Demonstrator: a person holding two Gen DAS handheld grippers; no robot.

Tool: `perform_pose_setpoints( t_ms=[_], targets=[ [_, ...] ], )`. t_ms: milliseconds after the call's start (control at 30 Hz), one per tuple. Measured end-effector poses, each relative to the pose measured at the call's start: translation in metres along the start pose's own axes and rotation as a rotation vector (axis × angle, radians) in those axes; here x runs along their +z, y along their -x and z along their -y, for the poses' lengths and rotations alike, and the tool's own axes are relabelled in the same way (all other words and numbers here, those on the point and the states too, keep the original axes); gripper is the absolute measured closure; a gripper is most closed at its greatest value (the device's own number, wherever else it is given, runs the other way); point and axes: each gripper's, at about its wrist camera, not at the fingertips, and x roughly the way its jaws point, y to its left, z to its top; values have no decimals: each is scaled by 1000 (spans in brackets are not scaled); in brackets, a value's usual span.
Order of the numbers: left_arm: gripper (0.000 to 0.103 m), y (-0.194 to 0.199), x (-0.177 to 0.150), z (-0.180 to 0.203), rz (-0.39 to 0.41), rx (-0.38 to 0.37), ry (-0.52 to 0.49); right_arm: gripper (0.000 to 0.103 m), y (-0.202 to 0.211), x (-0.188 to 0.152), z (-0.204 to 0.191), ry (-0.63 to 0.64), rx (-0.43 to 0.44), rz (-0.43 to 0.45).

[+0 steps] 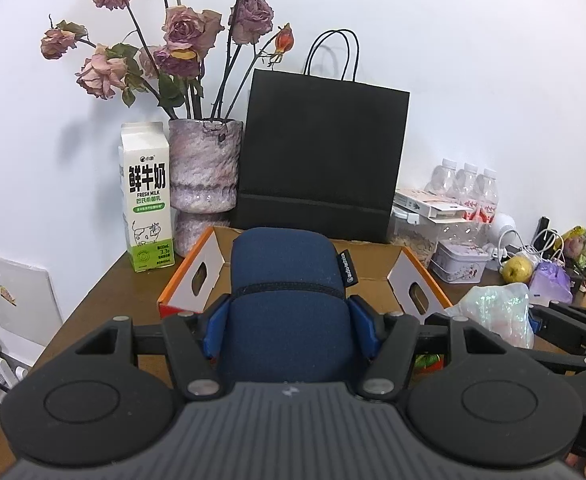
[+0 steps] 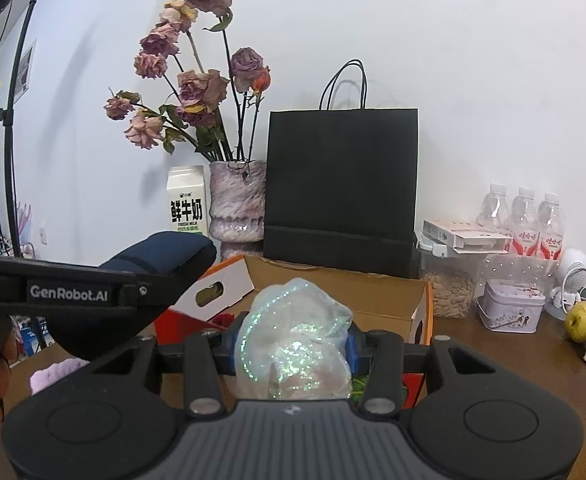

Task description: Organize objects

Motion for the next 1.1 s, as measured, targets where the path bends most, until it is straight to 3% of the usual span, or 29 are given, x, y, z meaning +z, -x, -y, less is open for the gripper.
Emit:
perform_pose_setpoints(
  t_ms=[1100],
  targets=[
    [40,-101,44,-14,10,22,7,59,-106,28,34,10,-17,-37]
  ],
)
